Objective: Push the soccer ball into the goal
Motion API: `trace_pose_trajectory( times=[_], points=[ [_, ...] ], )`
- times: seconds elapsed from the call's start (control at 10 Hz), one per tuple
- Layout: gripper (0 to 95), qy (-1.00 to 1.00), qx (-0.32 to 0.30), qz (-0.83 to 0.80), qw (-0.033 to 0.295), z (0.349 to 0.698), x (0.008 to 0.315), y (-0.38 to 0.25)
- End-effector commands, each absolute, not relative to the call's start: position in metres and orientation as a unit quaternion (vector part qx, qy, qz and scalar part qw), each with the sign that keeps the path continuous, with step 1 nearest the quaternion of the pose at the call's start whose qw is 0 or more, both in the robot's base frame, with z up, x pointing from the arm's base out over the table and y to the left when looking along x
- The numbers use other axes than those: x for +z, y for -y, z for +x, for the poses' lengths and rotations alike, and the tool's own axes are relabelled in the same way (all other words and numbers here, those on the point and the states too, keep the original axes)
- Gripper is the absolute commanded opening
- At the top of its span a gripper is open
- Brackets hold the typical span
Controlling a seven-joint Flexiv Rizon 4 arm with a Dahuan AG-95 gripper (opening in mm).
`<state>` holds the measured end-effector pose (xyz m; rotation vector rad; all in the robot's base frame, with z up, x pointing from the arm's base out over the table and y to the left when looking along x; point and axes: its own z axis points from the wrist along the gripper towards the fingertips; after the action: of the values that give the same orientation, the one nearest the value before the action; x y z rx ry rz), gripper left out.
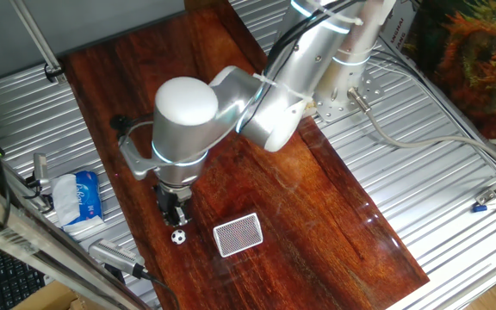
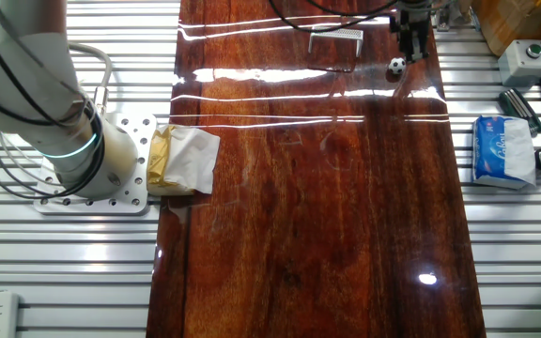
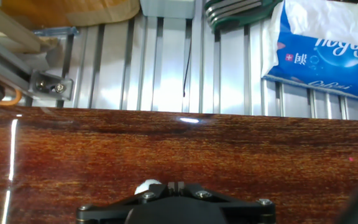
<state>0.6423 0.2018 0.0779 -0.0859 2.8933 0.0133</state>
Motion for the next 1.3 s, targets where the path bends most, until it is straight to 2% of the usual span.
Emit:
trace_pose_trajectory(
  times=[0.1, 1.0, 1.3],
  points=[
    [0.0, -0.99, 0.02, -0.028, 0.134, 0.6428, 0.077, -0.2013],
    [0.0, -0.991, 0.023, -0.004, 0.132, 0.6379, 0.0725, -0.2104],
    [0.0, -0.993, 0.011, -0.012, 0.117, 0.6379, 0.0725, -0.2104]
  ],
)
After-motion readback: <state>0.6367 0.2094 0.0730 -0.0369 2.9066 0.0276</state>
